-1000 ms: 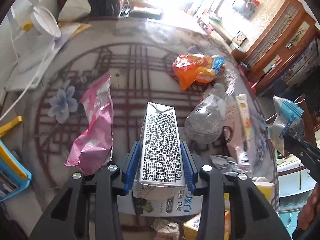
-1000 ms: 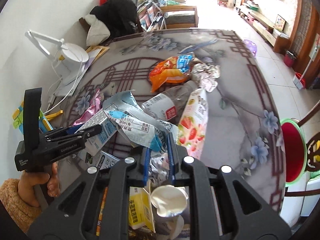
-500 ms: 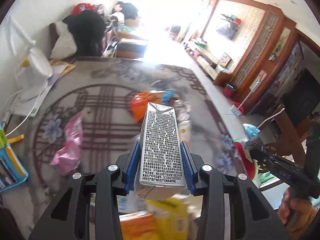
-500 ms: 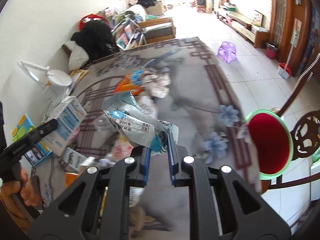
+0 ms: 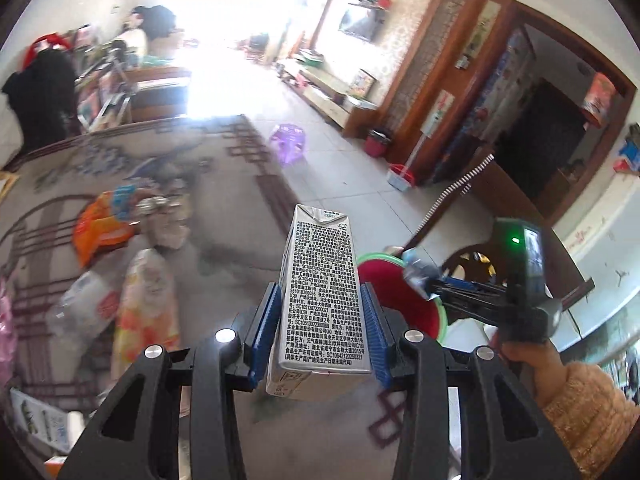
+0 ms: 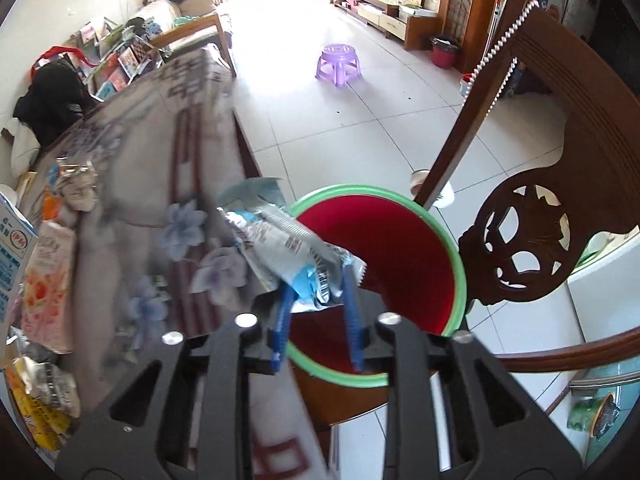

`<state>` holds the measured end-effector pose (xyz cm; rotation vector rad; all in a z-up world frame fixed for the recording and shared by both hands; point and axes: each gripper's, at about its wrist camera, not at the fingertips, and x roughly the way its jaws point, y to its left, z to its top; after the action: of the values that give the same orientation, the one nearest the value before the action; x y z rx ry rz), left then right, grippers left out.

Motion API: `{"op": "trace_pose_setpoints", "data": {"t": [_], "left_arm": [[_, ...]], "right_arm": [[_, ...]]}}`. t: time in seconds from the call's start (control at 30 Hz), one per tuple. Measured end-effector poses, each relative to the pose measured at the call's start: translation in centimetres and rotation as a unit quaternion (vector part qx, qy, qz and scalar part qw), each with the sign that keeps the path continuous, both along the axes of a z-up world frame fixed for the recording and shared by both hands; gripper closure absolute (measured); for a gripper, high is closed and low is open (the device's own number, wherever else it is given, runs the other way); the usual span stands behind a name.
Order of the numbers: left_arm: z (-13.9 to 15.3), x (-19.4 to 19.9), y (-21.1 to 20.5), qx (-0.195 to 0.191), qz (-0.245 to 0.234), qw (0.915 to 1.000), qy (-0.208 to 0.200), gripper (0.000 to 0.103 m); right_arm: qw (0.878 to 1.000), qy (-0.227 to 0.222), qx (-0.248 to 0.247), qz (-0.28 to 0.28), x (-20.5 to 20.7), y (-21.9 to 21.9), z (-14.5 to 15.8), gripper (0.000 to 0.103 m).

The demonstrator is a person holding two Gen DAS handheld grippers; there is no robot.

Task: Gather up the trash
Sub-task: 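Carry both items to the red bin while right releases the wrapper inside, then open the left tool over the red bin to drop the carton, then move both tools back over the table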

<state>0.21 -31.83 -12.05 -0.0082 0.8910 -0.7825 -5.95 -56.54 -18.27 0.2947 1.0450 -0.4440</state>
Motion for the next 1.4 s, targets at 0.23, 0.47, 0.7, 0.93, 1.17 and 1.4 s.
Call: {"op": "trace_pose_setpoints", "data": {"t": [0.23,0.47,0.7,0.93,1.17,1.4], "left_arm": [[-1.8,-0.1,-7.4,-0.003,-0.078,0.9968,0.013,0.065],[-4.2,-0.8,-14.6,-0.002,-0.147,0.9884,0.040,0.065],[-5.7,-2.2,-19.1,0.036,-0.171,0.9841,0.032,0.058],[-3.4,-3.0,-17.3,0.039,-0.146,0.9885,-0.008,0.027],[1.3,-2.8,-9.4,0.015,-0.071,0.9964,-0.045,0.017],[4.0,-1.5,2.8,-0.001,0.059,0.9970,-0.051,0.014]], "right_arm": [[0.999,-0.015,-0.020,-0.039,-2.4,-2.6,0.7,0.028],[0.993,-0.030,-0.040,-0.103,-6.8,-5.3,2.7,0.026],[0.987,-0.046,-0.064,-0.139,-9.9,-6.6,5.1,0.024],[0.985,-0.063,-0.071,-0.147,-10.3,-6.3,6.8,0.021],[0.988,-0.084,-0.072,-0.106,-8.0,-3.2,8.5,0.019],[0.993,-0.094,-0.056,-0.034,-3.8,2.5,8.9,0.019]]}}
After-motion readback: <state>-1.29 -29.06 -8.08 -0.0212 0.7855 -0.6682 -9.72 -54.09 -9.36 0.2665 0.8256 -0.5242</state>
